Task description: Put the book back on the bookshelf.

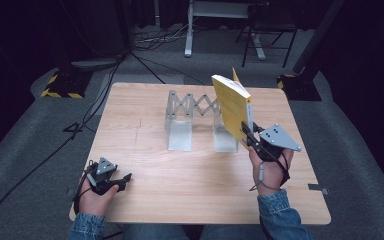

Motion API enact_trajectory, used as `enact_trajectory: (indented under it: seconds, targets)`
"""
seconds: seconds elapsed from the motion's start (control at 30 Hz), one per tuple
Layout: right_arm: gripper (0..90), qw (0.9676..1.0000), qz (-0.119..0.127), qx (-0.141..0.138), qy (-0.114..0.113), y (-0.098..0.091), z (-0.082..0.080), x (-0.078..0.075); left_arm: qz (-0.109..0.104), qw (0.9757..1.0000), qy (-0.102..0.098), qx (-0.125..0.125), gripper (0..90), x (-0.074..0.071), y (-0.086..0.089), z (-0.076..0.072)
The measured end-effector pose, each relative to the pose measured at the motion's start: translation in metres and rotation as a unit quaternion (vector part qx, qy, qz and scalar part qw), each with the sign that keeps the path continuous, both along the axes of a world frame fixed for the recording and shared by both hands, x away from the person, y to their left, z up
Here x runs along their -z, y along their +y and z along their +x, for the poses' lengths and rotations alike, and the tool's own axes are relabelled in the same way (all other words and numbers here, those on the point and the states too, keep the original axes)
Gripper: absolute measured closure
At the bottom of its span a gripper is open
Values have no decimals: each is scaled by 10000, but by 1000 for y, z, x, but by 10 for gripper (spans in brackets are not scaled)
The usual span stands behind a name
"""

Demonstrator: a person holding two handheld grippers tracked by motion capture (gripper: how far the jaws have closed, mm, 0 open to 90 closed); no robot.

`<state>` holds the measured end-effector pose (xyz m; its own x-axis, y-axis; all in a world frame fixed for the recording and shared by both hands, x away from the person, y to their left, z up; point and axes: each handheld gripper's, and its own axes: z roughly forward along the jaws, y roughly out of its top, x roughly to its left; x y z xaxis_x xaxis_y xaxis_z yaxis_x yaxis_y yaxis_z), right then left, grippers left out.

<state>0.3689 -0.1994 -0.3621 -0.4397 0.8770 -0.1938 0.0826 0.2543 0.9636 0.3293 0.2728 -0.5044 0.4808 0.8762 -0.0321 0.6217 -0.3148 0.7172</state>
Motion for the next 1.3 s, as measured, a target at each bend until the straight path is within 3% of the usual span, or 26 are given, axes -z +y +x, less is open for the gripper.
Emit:
enact_trajectory:
  seconds: [0.17,0.3,0.67,0.9,1.17,1.3]
  targets:
    - [767,9991,388,138,77,3,10,3,10,10000,12,-20,339,0,-1,0]
    - [767,9991,329,260,15,7,16,5,18,10000,19,-16,341,0,-1,0]
    - [767,9980,473,403,-150,20,29,19,48,10000,-16,-32,345,0,-2,0]
    - [767,9962,646,573,-85,21,40,25,45,10000,-18,-28,345,0,-3,0]
    - [766,9964,627,556,103,24,49,39,29,10000,-2,-40,341,0,-4,0]
    - [766,9955,734,568,170,22,51,44,35,10000,-11,-33,338,0,-4,1]
